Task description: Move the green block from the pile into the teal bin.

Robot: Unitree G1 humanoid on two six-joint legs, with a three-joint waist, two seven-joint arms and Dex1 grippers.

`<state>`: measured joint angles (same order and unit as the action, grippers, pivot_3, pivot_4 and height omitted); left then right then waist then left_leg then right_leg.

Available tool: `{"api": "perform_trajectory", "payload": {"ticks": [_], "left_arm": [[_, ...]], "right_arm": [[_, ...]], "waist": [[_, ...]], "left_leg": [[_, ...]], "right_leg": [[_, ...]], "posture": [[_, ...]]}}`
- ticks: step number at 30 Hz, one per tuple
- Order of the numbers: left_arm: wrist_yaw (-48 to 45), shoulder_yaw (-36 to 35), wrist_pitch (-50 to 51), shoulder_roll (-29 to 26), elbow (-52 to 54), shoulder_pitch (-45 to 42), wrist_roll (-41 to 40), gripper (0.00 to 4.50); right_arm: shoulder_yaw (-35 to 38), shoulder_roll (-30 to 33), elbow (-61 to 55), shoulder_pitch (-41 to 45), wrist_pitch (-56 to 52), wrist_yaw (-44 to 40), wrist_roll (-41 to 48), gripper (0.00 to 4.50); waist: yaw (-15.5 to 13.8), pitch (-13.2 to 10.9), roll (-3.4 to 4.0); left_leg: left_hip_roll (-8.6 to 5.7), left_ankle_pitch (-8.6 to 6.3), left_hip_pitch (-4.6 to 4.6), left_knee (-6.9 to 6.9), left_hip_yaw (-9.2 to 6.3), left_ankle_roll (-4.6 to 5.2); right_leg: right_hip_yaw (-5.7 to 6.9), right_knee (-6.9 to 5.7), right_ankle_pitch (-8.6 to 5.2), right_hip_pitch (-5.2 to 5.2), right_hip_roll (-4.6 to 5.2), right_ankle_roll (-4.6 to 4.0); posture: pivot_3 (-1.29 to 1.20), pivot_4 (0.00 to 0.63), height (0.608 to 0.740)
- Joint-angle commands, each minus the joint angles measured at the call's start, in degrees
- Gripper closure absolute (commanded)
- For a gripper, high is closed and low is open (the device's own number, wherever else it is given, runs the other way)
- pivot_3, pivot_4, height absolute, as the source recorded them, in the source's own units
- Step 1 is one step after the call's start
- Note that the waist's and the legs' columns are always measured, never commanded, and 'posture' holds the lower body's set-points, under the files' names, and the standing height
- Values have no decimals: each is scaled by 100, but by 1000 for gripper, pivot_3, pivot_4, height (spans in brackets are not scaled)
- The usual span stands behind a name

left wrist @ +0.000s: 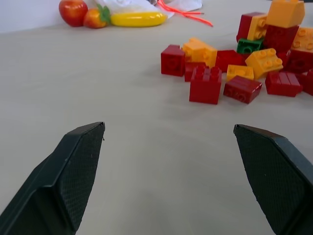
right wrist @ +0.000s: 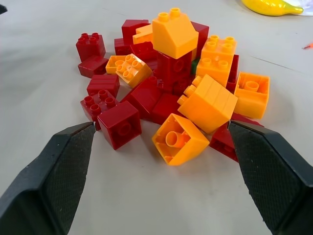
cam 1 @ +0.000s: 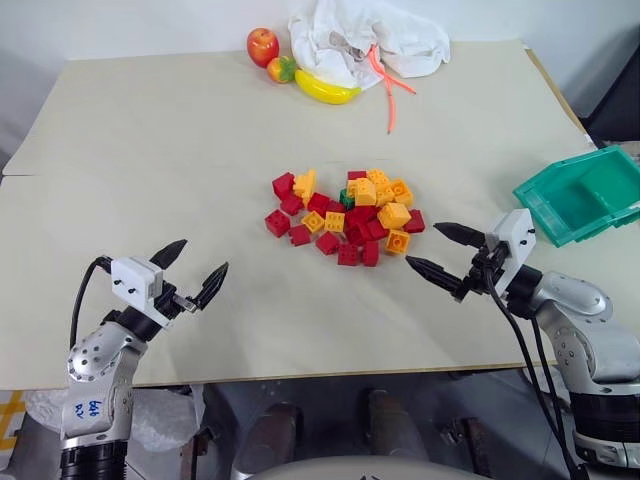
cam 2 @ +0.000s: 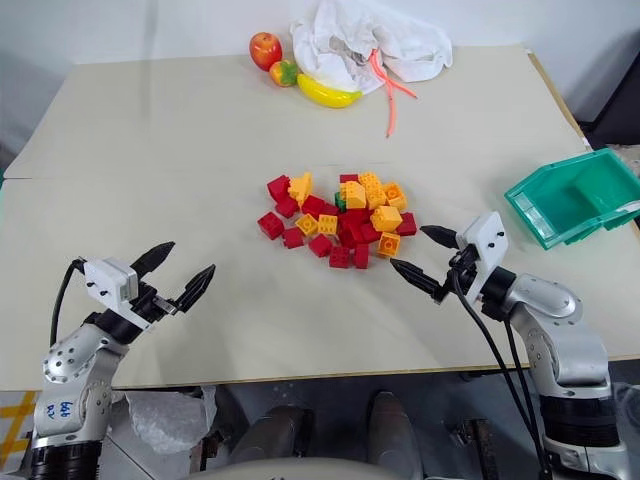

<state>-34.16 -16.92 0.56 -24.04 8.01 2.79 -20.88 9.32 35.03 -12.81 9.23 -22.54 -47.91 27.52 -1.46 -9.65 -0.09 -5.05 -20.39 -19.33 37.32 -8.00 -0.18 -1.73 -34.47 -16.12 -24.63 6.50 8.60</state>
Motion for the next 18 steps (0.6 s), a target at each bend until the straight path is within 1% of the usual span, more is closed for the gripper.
{"api": "perform_trajectory", "payload": {"ticks": [1, 5, 10, 14, 17, 18], "left_arm": [[-73, -18, -96, -83, 14, -55, -38, 12], [-70, -31, 74, -130, 27, -128, -85, 12], [-51, 7, 436, -267, 66, -241, -69, 12], [-267, 95, 463, -410, 32, -360, -46, 12], [-630, 64, 113, -456, -150, -504, -182, 12], [-724, 102, 54, -494, -285, -611, -136, 12]], "right_arm": [[64, 40, -208, 45, 82, -11, 58, 0], [69, 24, -257, 15, 82, 9, 70, 0], [36, 38, -788, -144, -164, 171, 162, 0], [-312, 3, -1701, 16, -794, 718, 113, 0], [-773, -87, -2093, 326, -1329, 1042, 105, 0], [-1023, -252, -2181, 525, -1521, 1155, 171, 0]], "waist": [[2, 0, 0], [11, 0, 0], [3, 0, 0], [12, 0, 0], [7, 0, 0], [11, 0, 0]], "left_leg": [[0, 0, 0, 0, 0, 0], [2, -1, 0, -2, 2, -1], [1, -1, 0, 0, 2, -1], [4, -1, 0, -1, 2, -2], [7, -2, 0, 3, 3, -5], [6, -2, -1, 4, 3, -5]], "right_leg": [[0, 0, 0, 0, 0, 0], [-1, 0, 0, -2, -1, 0], [-1, -2, 0, -2, -1, 0], [-2, -4, 0, -5, -2, 1], [-2, -5, 0, -5, -4, 0], [-1, -5, 0, -4, -4, 0]], "posture": [[0, 150, 740], [0, 150, 740], [0, 150, 740], [0, 150, 740], [0, 150, 740], [0, 150, 740]]}}
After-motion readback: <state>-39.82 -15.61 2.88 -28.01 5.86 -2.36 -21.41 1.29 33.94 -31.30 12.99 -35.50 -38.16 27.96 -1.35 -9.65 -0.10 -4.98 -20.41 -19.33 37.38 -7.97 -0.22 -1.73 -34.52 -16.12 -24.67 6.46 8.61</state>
